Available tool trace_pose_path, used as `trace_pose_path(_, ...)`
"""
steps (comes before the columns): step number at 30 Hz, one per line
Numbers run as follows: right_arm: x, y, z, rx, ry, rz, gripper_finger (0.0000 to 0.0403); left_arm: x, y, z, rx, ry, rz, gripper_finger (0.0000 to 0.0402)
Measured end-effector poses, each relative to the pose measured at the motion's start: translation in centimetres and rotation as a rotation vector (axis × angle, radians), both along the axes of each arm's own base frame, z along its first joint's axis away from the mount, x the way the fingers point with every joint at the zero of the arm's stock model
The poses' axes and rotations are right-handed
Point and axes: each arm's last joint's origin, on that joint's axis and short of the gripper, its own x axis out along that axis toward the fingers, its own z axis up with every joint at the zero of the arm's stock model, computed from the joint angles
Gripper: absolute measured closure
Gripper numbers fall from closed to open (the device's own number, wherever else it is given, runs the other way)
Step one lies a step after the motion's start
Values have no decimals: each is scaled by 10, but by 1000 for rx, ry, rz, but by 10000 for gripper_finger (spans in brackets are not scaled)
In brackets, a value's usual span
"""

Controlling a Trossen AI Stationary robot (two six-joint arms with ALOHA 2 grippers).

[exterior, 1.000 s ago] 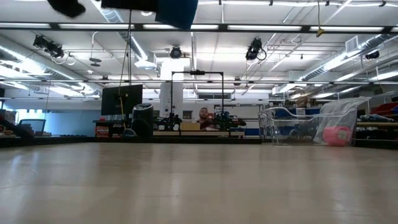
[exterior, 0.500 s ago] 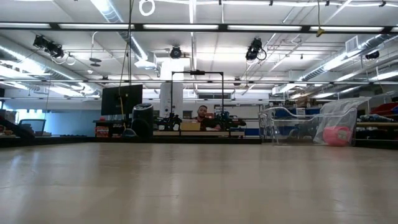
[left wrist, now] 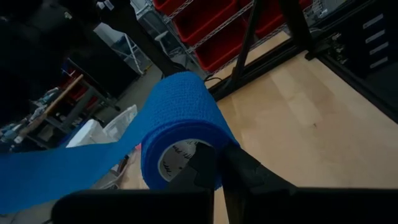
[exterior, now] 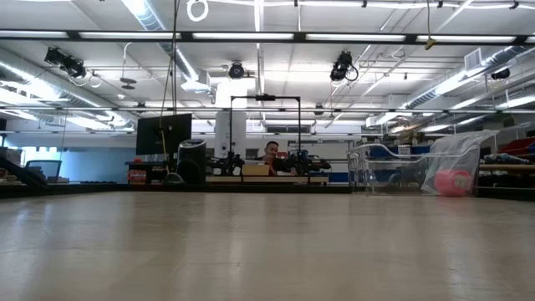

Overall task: Roll bandage
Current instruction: Roll the blue bandage

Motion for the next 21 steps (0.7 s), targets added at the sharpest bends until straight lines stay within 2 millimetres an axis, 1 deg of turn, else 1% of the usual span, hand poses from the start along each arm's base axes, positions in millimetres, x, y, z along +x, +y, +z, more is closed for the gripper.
trace_pose_path(3,0,-7,-7,114,37,-12,196,0,0,0,-5,1,-1,387)
trace_pose_path(7,1,-16,-15,304,85,32,185,0,0,0,-18,0,0,387)
trace_pose_path(11,0,-22,-22,393,152,55,183,0,-1,0,-40,2,-15,387)
trace_pose_path(14,0,-23,-24,382,181,83,183,0,-1,0,-59,-1,-16,387)
trace_pose_path(16,-2,-21,-23,314,206,115,183,0,-1,0,-78,-5,-11,387)
trace_pose_path(18,-11,-18,-20,244,253,141,184,0,0,0,-113,-12,-2,387)
trace_pose_path(21,-32,-11,-12,193,339,166,190,-2,1,3,-164,-27,10,387)
